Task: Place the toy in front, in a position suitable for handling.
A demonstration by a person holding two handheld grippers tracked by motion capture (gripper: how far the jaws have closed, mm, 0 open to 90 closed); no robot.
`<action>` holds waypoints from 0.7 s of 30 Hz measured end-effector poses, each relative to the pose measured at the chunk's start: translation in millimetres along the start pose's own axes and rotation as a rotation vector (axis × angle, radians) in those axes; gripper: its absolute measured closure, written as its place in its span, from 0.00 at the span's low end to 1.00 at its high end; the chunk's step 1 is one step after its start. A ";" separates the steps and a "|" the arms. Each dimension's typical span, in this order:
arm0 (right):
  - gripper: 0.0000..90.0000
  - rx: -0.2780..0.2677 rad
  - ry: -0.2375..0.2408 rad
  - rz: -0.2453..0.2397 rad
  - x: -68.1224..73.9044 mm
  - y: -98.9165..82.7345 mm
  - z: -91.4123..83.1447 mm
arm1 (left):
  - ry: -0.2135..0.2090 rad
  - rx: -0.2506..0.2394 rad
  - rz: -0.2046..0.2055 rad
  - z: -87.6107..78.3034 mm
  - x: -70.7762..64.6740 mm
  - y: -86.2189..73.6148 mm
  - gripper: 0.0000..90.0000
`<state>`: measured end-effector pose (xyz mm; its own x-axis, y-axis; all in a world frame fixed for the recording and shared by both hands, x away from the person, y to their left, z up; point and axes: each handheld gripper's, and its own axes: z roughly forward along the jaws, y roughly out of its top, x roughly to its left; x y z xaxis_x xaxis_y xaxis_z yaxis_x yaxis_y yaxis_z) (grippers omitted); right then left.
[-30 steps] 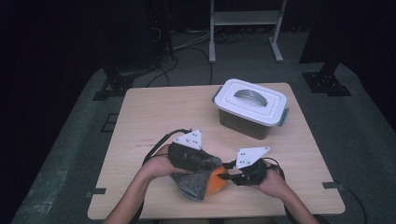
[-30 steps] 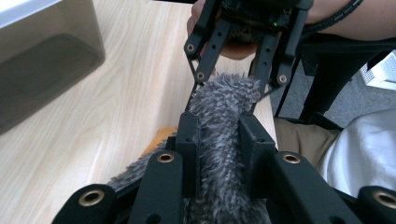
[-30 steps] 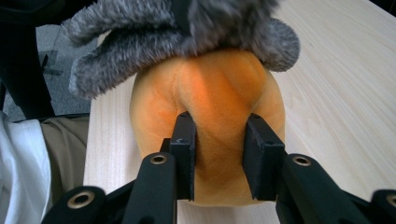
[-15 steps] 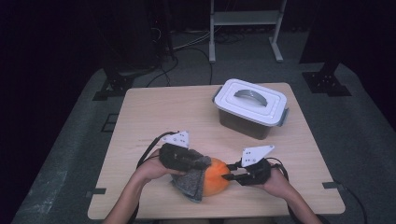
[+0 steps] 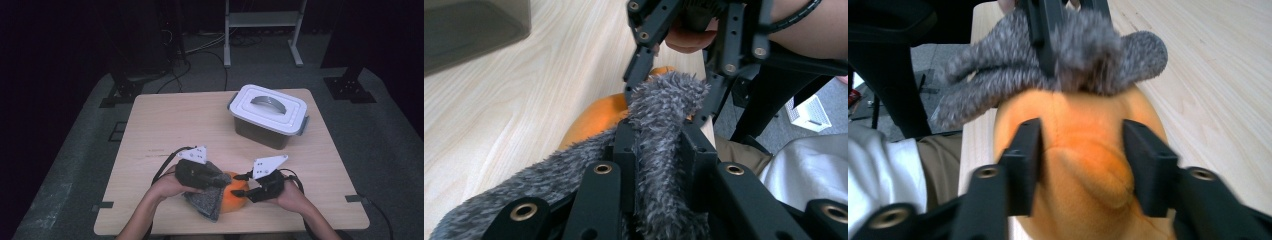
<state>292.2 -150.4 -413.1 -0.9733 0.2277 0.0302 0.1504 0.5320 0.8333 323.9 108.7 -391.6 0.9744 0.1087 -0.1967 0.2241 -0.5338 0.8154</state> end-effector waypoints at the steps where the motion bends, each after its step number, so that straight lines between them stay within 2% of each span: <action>1: 0.62 0.001 -0.003 -0.003 0.0 -1.2 -1.0 | 0.006 0.008 0.008 -1.3 0.5 -0.1 0.82; 4: 0.64 0.012 -0.005 -0.014 -1.1 -5.5 -5.4 | 0.018 0.021 0.002 -6.1 1.3 -4.1 0.81; 7: 0.65 0.016 -0.006 -0.016 -3.8 -11.0 -10.8 | 0.033 0.025 -0.020 -14.1 3.8 -13.3 0.81; 11: 0.65 0.009 -0.003 -0.004 -7.2 -14.4 -13.6 | 0.037 0.006 -0.051 -20.2 5.6 -23.0 0.81; 16: 0.65 0.011 -0.017 -0.049 -2.1 -7.5 -8.7 | 0.033 0.016 -0.023 -15.2 2.3 -14.4 0.81; 21: 0.66 0.008 -0.014 -0.085 5.4 -4.7 -6.1 | 0.000 0.011 0.030 -4.3 -6.3 3.7 0.81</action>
<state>285.2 -156.6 -413.5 -0.9800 0.1930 -0.0486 0.0685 0.5565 0.8280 318.6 109.7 -385.0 0.9808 0.0925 -0.1719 0.1943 -0.5458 0.8151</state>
